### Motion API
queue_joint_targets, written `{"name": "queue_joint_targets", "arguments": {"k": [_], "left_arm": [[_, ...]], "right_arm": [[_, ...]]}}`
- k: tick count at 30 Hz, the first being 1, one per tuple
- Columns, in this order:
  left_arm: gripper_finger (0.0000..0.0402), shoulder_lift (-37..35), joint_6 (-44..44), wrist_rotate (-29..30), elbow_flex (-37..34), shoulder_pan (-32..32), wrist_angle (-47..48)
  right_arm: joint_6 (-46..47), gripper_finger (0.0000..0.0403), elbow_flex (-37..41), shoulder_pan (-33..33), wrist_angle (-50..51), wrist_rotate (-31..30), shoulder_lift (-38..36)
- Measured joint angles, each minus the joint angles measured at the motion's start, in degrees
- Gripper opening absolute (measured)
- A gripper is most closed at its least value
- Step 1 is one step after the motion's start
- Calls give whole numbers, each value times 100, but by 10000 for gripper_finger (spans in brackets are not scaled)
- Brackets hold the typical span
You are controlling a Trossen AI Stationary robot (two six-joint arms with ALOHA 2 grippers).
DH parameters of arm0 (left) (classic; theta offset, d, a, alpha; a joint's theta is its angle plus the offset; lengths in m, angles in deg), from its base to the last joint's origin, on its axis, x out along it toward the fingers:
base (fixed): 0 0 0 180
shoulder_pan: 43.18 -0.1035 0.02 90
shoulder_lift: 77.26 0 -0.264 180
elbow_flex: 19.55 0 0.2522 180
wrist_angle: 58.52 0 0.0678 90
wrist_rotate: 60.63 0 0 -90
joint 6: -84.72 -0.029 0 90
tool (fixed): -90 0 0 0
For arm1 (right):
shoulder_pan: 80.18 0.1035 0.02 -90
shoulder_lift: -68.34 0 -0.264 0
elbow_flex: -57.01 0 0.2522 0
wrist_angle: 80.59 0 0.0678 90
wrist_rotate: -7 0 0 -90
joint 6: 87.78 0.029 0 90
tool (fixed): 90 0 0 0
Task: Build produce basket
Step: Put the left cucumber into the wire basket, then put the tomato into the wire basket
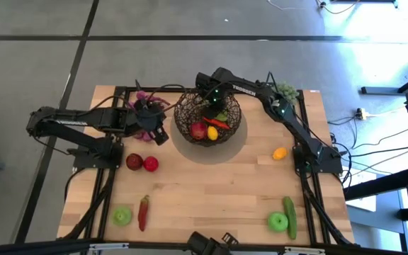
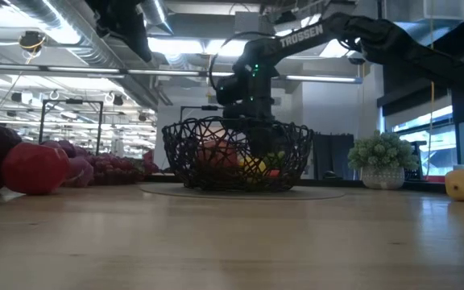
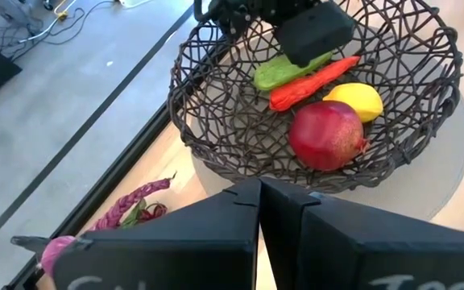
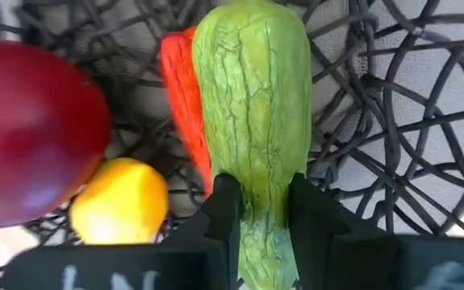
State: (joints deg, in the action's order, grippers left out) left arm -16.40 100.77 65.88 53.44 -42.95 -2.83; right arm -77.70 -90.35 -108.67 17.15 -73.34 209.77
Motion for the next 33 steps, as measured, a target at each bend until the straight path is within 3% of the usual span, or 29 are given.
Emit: {"name": "queue_joint_targets", "arguments": {"k": [13, 20, 26, 33], "left_arm": [[0, 0, 0, 0, 0, 0, -2], [0, 0, 55, 0, 0, 0, 6], [0, 0, 653, 0, 0, 2, 391], [0, -1, 2216, -44, 0, 2, 1258]], "right_arm": [[7, 144, 0, 2, -68, 57, 45], [145, 153, -133, -39, 90, 51, -23], [178, 154, -135, -39, 131, -147, -298], [291, 155, -133, 155, 165, -826, -957]]}}
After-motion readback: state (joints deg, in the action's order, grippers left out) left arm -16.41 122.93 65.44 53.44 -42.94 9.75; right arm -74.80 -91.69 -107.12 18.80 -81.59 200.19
